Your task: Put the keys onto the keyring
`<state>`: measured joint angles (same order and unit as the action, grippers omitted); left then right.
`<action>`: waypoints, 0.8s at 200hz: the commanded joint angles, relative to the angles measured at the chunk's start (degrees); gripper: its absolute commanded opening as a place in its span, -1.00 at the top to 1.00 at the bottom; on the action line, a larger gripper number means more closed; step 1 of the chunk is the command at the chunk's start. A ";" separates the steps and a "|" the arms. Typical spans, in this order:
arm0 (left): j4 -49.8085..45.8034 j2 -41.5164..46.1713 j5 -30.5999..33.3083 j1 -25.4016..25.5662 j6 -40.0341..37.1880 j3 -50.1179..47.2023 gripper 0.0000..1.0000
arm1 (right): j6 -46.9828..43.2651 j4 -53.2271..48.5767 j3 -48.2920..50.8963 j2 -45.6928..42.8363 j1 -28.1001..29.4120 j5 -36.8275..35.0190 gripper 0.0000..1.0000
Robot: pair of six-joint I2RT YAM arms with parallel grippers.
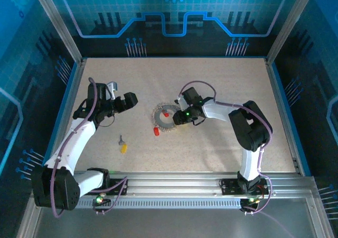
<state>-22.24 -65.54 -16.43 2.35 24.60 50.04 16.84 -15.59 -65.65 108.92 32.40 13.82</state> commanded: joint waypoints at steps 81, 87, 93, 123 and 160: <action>-1.08 -0.54 -1.68 -0.39 0.50 1.12 -0.98 | -2.15 -2.85 2.88 -2.18 -2.18 8.47 0.44; -1.13 -0.54 -1.89 -0.35 0.56 1.14 -0.98 | -2.25 -2.78 2.98 -2.16 -2.13 8.57 0.47; -0.97 -0.59 -2.18 -0.42 0.56 1.26 -0.97 | -2.18 -2.53 3.12 -2.18 -2.17 8.64 0.49; -1.50 -0.26 -1.51 -0.36 0.27 1.14 -0.98 | -1.28 -1.27 3.56 -2.19 -2.15 9.67 0.56; -1.55 -0.09 -1.60 -0.39 0.21 1.23 -0.98 | -1.54 -1.45 3.34 -2.75 -2.08 8.75 0.59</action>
<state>-22.44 -65.69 -16.88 2.35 24.58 50.04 15.38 -16.91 -62.61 108.20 30.70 21.65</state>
